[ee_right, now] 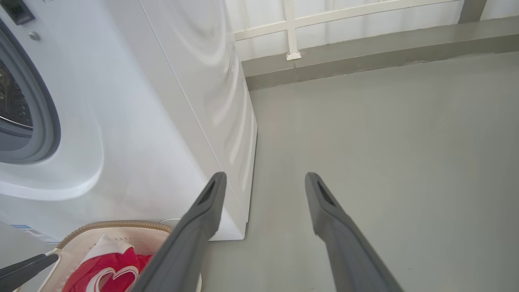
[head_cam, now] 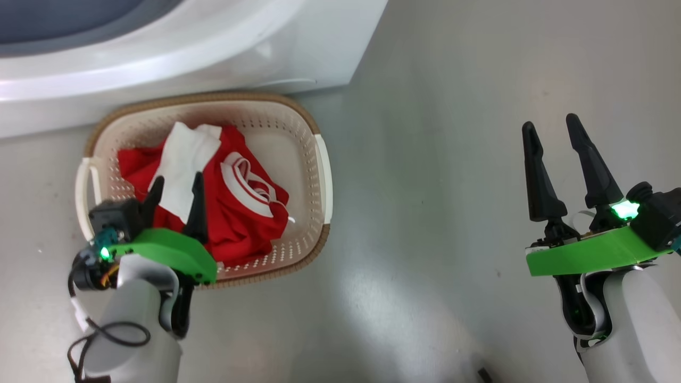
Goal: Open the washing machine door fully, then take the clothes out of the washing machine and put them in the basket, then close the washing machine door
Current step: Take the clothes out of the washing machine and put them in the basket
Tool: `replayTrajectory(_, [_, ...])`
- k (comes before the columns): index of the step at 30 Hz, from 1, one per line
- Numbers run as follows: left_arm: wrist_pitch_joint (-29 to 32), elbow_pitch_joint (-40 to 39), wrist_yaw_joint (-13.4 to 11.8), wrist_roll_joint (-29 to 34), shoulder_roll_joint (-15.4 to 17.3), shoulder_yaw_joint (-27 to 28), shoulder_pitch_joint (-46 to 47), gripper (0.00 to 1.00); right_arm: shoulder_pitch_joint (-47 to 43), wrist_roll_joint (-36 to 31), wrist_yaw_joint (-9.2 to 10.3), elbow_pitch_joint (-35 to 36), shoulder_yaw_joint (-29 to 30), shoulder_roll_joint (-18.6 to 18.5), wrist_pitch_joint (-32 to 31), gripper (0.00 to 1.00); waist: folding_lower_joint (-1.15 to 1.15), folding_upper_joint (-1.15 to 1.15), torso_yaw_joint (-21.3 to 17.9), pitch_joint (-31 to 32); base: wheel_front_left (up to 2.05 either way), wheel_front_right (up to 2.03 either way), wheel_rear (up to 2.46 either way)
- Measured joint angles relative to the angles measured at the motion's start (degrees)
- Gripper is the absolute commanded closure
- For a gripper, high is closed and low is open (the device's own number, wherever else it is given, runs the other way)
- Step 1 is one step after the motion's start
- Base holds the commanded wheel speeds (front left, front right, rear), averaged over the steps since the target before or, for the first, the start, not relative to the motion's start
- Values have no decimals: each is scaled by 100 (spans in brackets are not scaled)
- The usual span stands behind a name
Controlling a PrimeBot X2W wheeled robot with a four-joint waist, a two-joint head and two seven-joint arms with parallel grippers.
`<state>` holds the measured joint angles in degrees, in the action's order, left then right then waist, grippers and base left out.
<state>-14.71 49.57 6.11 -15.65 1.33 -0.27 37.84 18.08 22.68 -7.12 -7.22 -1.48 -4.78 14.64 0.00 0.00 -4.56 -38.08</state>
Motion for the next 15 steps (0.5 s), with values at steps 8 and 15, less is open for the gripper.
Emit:
replayTrajectory(8, [0,-686,48,120,1,10,-522,0,-112,0,0,-140,-40,-34,0,0,0,0,84,532,0,0,0])
replayTrajectory(15, [0,-1170,57,204,2,29,-804,0,-363,0,0,-232,-47,-52,0,0,0,0,165,961,0,0,0])
